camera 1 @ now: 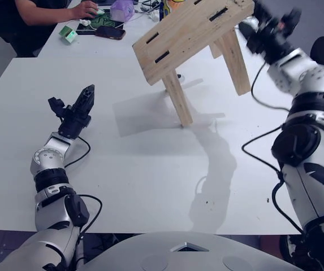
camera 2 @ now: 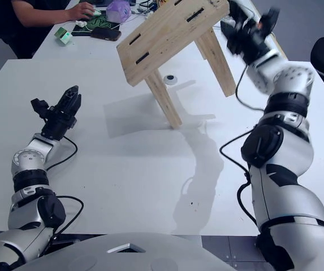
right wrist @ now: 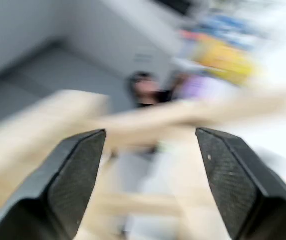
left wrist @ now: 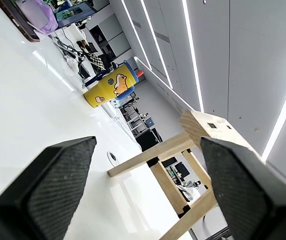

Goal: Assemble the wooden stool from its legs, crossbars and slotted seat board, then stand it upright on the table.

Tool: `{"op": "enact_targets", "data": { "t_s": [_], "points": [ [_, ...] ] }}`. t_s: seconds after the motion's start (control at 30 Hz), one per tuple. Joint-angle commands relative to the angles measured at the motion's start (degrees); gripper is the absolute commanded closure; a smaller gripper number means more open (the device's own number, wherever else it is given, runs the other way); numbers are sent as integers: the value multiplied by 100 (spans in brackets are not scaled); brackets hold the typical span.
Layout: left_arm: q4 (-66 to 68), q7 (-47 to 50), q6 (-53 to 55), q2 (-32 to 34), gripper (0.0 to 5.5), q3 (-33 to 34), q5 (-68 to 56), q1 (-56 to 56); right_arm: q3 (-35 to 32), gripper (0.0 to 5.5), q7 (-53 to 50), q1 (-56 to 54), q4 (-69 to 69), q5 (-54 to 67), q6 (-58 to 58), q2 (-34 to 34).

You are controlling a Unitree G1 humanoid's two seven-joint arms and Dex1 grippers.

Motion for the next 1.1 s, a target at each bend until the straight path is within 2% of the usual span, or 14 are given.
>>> {"op": "enact_targets", "data": {
  "t_s": [0.03,0.13,0.23,0.27,0.33,0.4,0.5,0.6,0.73,0.9,1.1],
  "points": [
    [-304,213,-45,-48,163,-132,13,93,37,217,-459,991,368,-315,-359,162],
    [-448,223,-34,-12,163,-241,32,193,144,217,-189,1059,104,-382,-500,218],
    [-466,327,-200,-15,163,-316,109,208,231,217,53,1137,-304,-476,-1121,245],
    [-468,516,-531,-72,163,-352,289,189,335,217,31,1267,-538,-650,-1558,288],
    [-646,1668,-2029,-400,163,-436,1218,214,652,217,-27,1799,-1411,-1007,-2258,550],
    [-1258,2512,-2984,-841,163,-517,1814,459,1123,217,-78,2465,-2486,-1417,-2758,890],
    [-2817,3112,-3954,-1475,163,-1726,3299,1632,2251,258,-573,3893,-4205,-2554,-3415,1369],
    [-3345,3253,-4722,-1692,163,-2765,4372,2502,3056,307,-892,4769,-4936,-3379,-3808,1650],
    [-3370,3530,-5181,-1827,227,-3405,4991,2843,3673,380,-1282,4919,-5073,-4323,-4329,1661],
    [-3006,3672,-5493,-1772,298,-3787,5280,2564,3679,452,-1424,4759,-4849,-4501,-4532,1612],
    [-2597,3367,-5651,-1733,388,-4362,5264,2397,3635,545,-1363,4508,-4435,-4406,-4692,1611]
  ]
}}
